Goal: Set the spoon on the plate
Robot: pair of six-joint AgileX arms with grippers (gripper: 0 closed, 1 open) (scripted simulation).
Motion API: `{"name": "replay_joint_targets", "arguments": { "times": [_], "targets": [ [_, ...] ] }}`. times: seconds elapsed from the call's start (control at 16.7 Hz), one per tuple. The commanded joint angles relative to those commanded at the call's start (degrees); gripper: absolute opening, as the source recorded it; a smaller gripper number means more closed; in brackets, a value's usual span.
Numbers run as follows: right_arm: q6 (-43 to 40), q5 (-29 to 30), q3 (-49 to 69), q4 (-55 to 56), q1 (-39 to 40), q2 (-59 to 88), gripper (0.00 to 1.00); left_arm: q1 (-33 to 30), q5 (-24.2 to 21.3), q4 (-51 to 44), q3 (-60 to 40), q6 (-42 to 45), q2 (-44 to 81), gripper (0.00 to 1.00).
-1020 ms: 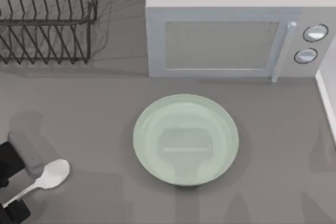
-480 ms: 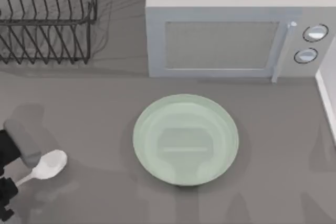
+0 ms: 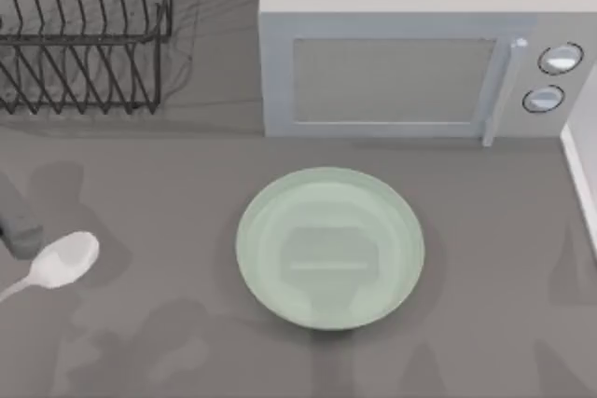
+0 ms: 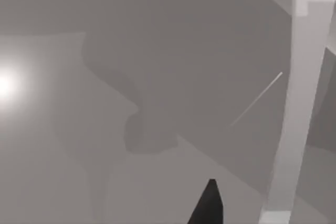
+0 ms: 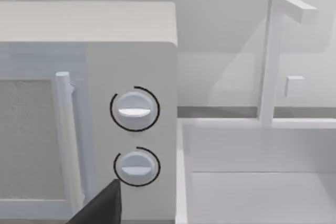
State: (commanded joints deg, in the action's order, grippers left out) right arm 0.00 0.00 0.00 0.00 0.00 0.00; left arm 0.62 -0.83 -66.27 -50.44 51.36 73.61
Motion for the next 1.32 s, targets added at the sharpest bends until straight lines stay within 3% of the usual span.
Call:
{"name": "replay_joint_targets", "arguments": {
  "times": [0.42, 0.66, 0.96, 1.32],
  "targets": [
    [0.0, 0.0, 0.0, 0.0, 0.0, 0.0, 1.0, -0.46, 0.05, -0.28, -0.85, -1.54, 1.09, 0.0],
    [0.0, 0.0, 0.0, 0.0, 0.0, 0.0, 1.0, -3.8, 0.18, -1.99, -6.37, -12.0, 6.49, 0.0],
    [0.0, 0.0, 0.0, 0.0, 0.0, 0.0, 1.0, -11.13, 0.41, -5.14, -17.3, -37.65, 17.67, 0.0],
    [0.0, 0.0, 0.0, 0.0, 0.0, 0.0, 1.0, -22.04, 0.18, -8.8, -30.82, -83.08, 33.32, 0.0]
  ]
}}
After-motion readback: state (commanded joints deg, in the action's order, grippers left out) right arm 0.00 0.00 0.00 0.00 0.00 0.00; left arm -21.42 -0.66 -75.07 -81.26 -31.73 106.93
